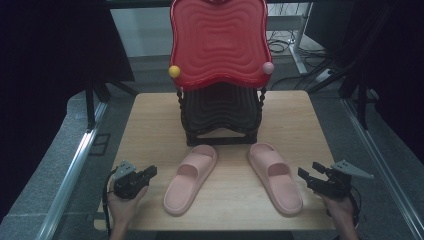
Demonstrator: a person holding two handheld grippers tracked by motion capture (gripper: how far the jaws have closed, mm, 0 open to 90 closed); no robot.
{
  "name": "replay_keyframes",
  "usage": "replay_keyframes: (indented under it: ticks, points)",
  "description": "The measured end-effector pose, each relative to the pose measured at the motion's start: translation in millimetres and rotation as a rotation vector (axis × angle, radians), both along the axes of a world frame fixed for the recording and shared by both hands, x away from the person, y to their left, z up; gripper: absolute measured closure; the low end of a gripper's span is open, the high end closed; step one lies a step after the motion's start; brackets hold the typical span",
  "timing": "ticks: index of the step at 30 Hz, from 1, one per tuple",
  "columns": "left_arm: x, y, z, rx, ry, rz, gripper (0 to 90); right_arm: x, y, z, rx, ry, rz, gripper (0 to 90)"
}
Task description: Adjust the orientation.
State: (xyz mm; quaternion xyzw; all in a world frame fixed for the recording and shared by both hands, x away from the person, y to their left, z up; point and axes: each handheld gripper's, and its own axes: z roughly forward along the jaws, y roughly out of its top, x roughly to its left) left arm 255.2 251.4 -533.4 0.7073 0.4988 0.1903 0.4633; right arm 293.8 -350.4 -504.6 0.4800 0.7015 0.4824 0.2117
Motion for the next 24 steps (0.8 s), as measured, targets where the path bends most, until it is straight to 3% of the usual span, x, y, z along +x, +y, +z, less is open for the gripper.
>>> replay_keyframes:
  ticks: [6,11,13,14,24]
  points:
    - [-0.3,3.0,1.5,0.015,0.025,-0.026,89.9,1.3,1.4,-3.6,-0.019,0.01,0.001,29.8]
    - [-3.4,1.6,-1.4,0.049,0.054,-0.035,89.9,-1.3,2.6,0.2,-0.022,-0.015,-0.024,29.8]
    - [-6.5,-12.5,-11.0,0.125,0.08,-0.068,90.0,-3.3,3.6,3.3,-0.021,-0.028,-0.029,29.8]
    - [-7.3,-16.4,-13.4,0.133,0.087,-0.084,90.0,-3.8,3.8,4.0,-0.02,-0.029,-0.029,29.9]
    - [-11.4,-26.4,-18.5,0.119,0.116,-0.165,90.0,-6.4,1.6,5.9,-0.015,-0.047,-0.052,29.8]
